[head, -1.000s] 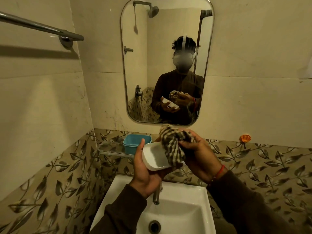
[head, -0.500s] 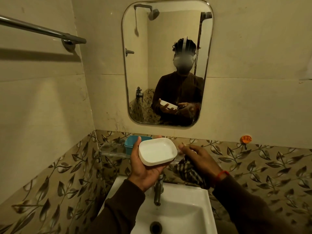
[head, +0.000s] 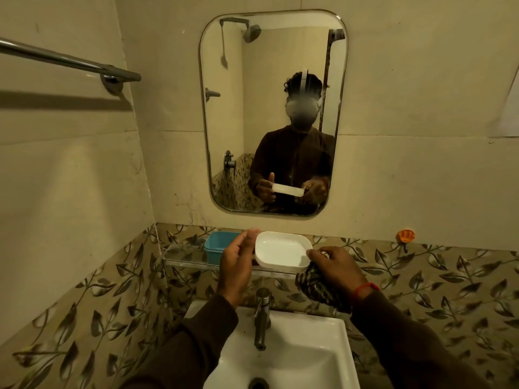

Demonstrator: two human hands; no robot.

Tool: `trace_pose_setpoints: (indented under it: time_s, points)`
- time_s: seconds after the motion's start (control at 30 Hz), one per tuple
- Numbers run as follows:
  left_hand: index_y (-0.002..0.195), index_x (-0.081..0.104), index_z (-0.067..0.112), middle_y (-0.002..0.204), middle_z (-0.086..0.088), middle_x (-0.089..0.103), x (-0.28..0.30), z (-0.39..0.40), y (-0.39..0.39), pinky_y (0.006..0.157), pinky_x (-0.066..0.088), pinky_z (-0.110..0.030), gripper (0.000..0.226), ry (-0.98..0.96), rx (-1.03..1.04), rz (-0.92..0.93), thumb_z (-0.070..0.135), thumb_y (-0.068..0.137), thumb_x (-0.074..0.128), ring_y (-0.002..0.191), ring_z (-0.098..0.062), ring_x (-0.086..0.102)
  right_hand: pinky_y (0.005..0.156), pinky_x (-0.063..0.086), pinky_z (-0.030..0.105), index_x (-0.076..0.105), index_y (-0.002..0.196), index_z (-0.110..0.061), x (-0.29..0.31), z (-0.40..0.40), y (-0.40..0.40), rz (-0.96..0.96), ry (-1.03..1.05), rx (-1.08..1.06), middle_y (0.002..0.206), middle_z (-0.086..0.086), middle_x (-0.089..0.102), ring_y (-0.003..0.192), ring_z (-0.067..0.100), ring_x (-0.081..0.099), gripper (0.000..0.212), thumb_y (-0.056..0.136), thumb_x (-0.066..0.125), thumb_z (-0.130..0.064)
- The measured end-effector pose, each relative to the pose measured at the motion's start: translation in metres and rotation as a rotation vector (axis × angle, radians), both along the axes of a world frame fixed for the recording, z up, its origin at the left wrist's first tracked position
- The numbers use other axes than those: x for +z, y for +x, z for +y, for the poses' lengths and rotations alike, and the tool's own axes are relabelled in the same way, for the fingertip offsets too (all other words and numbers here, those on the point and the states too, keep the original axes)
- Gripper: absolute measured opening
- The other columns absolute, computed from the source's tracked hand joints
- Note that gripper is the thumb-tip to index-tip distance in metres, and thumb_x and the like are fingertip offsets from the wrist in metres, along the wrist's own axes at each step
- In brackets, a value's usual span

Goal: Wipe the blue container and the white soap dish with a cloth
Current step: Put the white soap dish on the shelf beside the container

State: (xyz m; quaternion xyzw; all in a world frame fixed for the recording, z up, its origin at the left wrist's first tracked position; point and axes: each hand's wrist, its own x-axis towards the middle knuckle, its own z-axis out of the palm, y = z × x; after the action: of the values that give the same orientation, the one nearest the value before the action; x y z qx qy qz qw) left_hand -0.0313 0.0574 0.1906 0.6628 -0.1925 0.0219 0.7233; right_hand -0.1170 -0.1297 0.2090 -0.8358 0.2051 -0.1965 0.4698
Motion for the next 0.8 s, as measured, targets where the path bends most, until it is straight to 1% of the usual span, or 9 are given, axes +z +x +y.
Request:
trace_pose_setpoints:
  time_s: [0.07, 0.13, 0.17, 0.23, 0.33, 0.4, 0.53, 0.7, 0.8]
  points:
    - [0.14, 0.056, 0.028, 0.127, 0.014, 0.06, 0.0, 0.001, 0.009, 0.073, 0.05, -0.007, 0.063, 0.204, 0.001, -0.186, 0.065, 0.09, 0.051, 0.115, -0.005, 0.058, 0.066, 0.053, 0.027, 0.07, 0.074, -0.025, -0.004, -0.01, 0.009, 0.018, 0.023, -0.046, 0.079, -0.005, 0.071, 0.074, 0.01, 0.066, 0.025, 0.088, 0.06, -0.043]
    - [0.141, 0.056, 0.026, 0.13, 0.014, 0.056, 0.0, 0.0, 0.02, 0.081, 0.045, -0.005, 0.062, 0.394, -0.001, -0.359, 0.058, 0.088, 0.062, 0.115, 0.001, 0.053, 0.074, 0.055, 0.032, 0.071, 0.077, -0.023, -0.007, -0.02, 0.019, 0.034, 0.033, -0.076, 0.083, 0.0, 0.072, 0.077, 0.013, 0.066, 0.025, 0.086, 0.061, -0.044]
    - [0.137, 0.06, 0.025, 0.133, 0.011, 0.057, -0.001, -0.002, 0.025, 0.087, 0.042, -0.005, 0.056, 0.48, 0.001, -0.439, 0.05, 0.088, 0.068, 0.119, -0.002, 0.052, 0.077, 0.056, 0.035, 0.072, 0.081, -0.021, -0.008, -0.024, 0.025, 0.042, 0.032, -0.081, 0.085, 0.003, 0.072, 0.079, 0.016, 0.066, 0.026, 0.086, 0.061, -0.044]
    - [0.125, 0.07, 0.021, 0.143, -0.001, 0.058, -0.002, -0.005, 0.034, 0.1, 0.042, -0.016, 0.04, 0.595, 0.002, -0.54, 0.038, 0.088, 0.074, 0.13, -0.012, 0.05, 0.083, 0.056, 0.04, 0.072, 0.087, -0.015, -0.01, -0.03, 0.039, 0.052, 0.039, -0.089, 0.088, 0.008, 0.072, 0.083, 0.022, 0.066, 0.03, 0.087, 0.061, -0.043]
    - [0.114, 0.075, 0.018, 0.145, -0.007, 0.057, -0.004, -0.009, 0.045, 0.112, 0.043, -0.035, 0.031, 0.666, -0.007, -0.547, 0.036, 0.088, 0.075, 0.136, -0.021, 0.049, 0.084, 0.056, 0.039, 0.071, 0.09, -0.013, -0.013, -0.039, 0.06, 0.076, 0.034, -0.115, 0.088, 0.009, 0.072, 0.083, 0.022, 0.066, 0.031, 0.088, 0.061, -0.042]
    - [0.113, 0.075, 0.022, 0.146, -0.004, 0.056, -0.007, -0.013, 0.055, 0.111, 0.038, -0.037, 0.035, 0.748, 0.005, -0.55, 0.044, 0.086, 0.075, 0.137, -0.02, 0.047, 0.084, 0.055, 0.037, 0.072, 0.094, -0.012, -0.018, -0.044, 0.074, 0.105, 0.016, -0.119, 0.091, 0.01, 0.072, 0.084, 0.023, 0.066, 0.035, 0.087, 0.061, -0.044]
    - [0.109, 0.072, 0.035, 0.142, 0.009, 0.057, -0.017, -0.018, 0.073, 0.092, 0.02, -0.035, 0.031, 0.979, 0.086, -0.613, 0.056, 0.087, 0.067, 0.134, -0.016, 0.04, 0.081, 0.053, 0.035, 0.066, 0.1, -0.012, -0.031, -0.05, 0.097, 0.218, -0.077, -0.111, 0.096, 0.009, 0.069, 0.088, 0.024, 0.063, 0.041, 0.084, 0.06, -0.049]
    - [0.106, 0.071, 0.032, 0.139, 0.009, 0.056, -0.026, -0.026, 0.091, 0.097, 0.021, -0.045, 0.029, 1.164, 0.054, -0.611, 0.055, 0.092, 0.059, 0.136, -0.023, 0.031, 0.091, 0.05, 0.043, 0.052, 0.088, -0.023, -0.045, -0.049, 0.119, 0.361, -0.241, -0.089, 0.079, -0.005, 0.057, 0.082, 0.017, 0.058, 0.029, 0.084, 0.057, -0.052]
    - [0.107, 0.071, 0.031, 0.141, 0.005, 0.056, -0.028, -0.031, 0.097, 0.099, 0.021, -0.048, 0.028, 1.238, 0.005, -0.571, 0.051, 0.094, 0.059, 0.138, -0.028, 0.028, 0.092, 0.048, 0.04, 0.058, 0.1, -0.021, -0.049, -0.05, 0.129, 0.441, -0.345, -0.058, 0.097, 0.001, 0.064, 0.091, 0.019, 0.059, 0.035, 0.084, 0.055, -0.052]
